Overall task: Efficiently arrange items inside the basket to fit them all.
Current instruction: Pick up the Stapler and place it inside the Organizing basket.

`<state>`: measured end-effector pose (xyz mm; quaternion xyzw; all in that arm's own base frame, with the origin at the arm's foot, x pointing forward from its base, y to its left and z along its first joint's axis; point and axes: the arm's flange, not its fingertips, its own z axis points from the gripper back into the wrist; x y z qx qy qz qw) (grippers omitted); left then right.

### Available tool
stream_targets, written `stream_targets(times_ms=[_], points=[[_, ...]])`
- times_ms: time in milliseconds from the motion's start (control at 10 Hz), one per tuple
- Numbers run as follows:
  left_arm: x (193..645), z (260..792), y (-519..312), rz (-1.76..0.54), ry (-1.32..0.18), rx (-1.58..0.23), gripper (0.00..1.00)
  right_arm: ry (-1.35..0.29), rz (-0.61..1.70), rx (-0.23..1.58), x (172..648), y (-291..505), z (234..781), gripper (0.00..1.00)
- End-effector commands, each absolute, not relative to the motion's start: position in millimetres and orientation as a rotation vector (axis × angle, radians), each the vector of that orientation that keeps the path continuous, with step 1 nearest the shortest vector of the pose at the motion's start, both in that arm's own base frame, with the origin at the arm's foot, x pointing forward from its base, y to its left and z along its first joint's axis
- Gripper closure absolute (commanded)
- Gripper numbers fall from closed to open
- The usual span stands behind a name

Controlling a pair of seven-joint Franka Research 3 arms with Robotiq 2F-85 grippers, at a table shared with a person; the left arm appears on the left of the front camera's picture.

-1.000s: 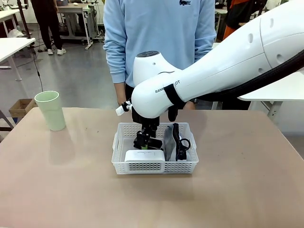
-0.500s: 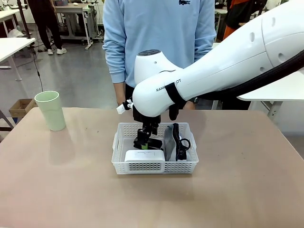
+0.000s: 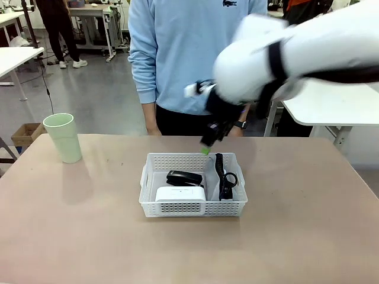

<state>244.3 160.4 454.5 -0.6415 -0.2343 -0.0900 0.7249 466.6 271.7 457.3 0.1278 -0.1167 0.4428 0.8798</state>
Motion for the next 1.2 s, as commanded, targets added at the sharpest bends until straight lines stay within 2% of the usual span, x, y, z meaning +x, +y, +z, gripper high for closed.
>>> stream_targets(times_ms=[0,300,500,700,900,1000,1100], points=[[243,457,158,-0.195,-0.532,-1.438,0.00,-0.300,0.873,0.516,416,163,471,0.00],[243,457,158,-0.195,-0.532,-1.438,0.00,-0.396,0.743,0.843,375,14,441,0.00],[243,457,158,-0.195,-0.532,-1.438,0.00,-0.453,0.636,1.022,346,-57,405,0.00],[243,457,158,-0.195,-0.532,-1.438,0.00,-0.414,0.409,1.198,331,-103,373,0.00],[243,457,158,-0.195,-0.532,-1.438,0.00,-0.326,0.192,1.399,339,-119,352,0.00],[243,457,158,-0.195,-0.532,-1.438,0.00,-0.262,0.116,1.415,350,-106,347,0.00],[243,457,158,-0.195,-0.532,-1.438,0.00,-0.349,0.310,1.292,312,-119,346,0.00]])
